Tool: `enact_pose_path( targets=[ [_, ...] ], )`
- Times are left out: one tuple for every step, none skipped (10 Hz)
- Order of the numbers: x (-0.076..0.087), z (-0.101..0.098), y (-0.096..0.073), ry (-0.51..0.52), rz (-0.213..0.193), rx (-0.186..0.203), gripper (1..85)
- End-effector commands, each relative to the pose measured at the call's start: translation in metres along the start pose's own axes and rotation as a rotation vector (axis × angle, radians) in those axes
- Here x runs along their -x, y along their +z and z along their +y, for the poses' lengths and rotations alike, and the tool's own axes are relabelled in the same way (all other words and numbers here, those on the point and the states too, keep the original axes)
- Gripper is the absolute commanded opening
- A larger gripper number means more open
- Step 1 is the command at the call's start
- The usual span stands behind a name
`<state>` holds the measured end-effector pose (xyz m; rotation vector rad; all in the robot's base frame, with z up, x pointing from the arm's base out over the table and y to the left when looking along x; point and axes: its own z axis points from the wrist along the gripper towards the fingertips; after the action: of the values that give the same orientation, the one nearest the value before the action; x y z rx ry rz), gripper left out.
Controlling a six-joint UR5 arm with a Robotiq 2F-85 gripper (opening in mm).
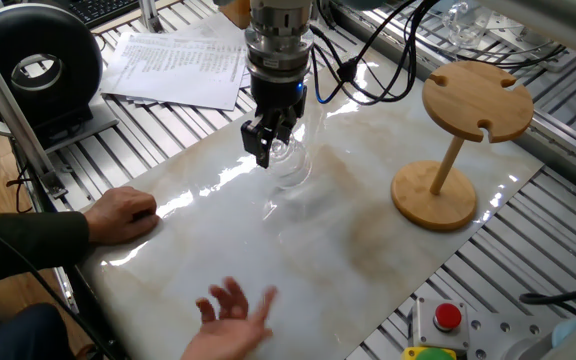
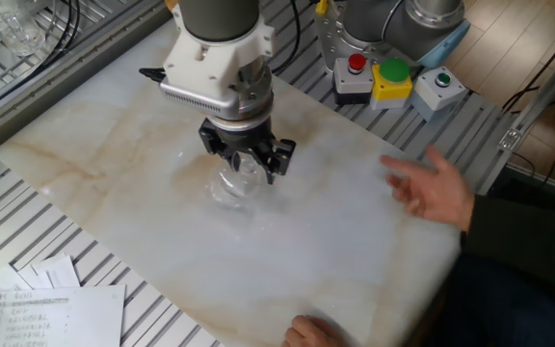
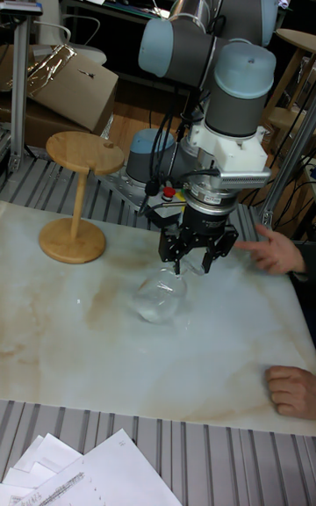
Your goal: Put the glass cup onto the shelf
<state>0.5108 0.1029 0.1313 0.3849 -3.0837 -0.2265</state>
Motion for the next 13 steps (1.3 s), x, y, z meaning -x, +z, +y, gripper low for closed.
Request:
enact_pose_path(
  targets=[
    [0.005,0.033,-0.001,0.056,-0.013,0.134,53.3],
    [0.005,0.033,0.002,0.055,-0.011,0.146,53.0],
    [0.006,0.032,0.006,0.048,-0.013,0.150,53.0],
    [0.004,0.029,0.007,0.041,-0.010,0.138,53.0],
    [0.004,0.025,0.007,0.030,-0.010,0.121,53.0],
    [0.005,0.024,0.008,0.029,-0.014,0.117,53.3],
    [0.005,0.014,0.010,0.010,-0.016,0.072,53.7],
    [0.004,0.004,0.011,-0.005,-0.013,0.030,53.7],
    [0.004,-0.004,0.010,-0.016,-0.009,-0.007,53.7],
    [0.009,-0.010,0.007,-0.023,-0.018,-0.036,53.7],
    [0.010,-0.018,0.004,-0.036,-0.012,-0.068,53.0],
    [0.016,-0.032,-0.003,-0.034,-0.015,-0.123,44.0],
    [0.026,-0.048,-0.014,0.001,-0.032,-0.185,15.3]
  ],
)
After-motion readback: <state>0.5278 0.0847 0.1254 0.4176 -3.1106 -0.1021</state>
